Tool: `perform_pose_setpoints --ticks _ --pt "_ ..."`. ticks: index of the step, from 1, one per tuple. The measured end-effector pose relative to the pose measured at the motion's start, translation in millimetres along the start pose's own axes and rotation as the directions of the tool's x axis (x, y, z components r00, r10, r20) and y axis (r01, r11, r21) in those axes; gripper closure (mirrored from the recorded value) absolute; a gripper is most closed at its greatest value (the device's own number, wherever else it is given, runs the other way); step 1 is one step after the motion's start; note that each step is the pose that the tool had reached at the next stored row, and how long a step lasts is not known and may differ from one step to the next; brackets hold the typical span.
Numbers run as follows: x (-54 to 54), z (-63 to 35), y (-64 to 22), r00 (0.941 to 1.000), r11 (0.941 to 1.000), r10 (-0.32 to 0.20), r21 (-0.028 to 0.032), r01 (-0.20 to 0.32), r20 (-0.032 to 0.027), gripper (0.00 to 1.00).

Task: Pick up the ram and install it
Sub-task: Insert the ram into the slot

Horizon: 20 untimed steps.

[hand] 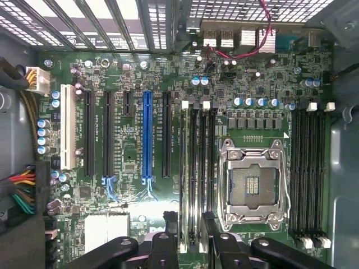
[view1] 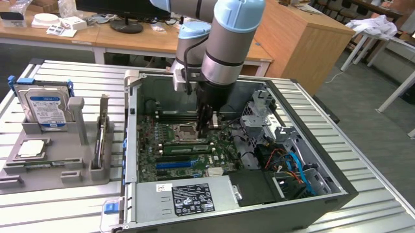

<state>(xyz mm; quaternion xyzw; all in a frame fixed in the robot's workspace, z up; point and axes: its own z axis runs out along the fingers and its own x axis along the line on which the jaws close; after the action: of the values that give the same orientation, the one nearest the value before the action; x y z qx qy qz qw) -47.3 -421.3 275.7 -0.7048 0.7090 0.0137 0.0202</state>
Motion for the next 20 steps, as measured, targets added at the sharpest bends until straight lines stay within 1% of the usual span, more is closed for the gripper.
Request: perform_pose_setpoints --ticks 20 --pt "-0.8 -16.3 -0.1 1.0 1.0 0.0 0.0001 0.0 -0.0001 0.69"
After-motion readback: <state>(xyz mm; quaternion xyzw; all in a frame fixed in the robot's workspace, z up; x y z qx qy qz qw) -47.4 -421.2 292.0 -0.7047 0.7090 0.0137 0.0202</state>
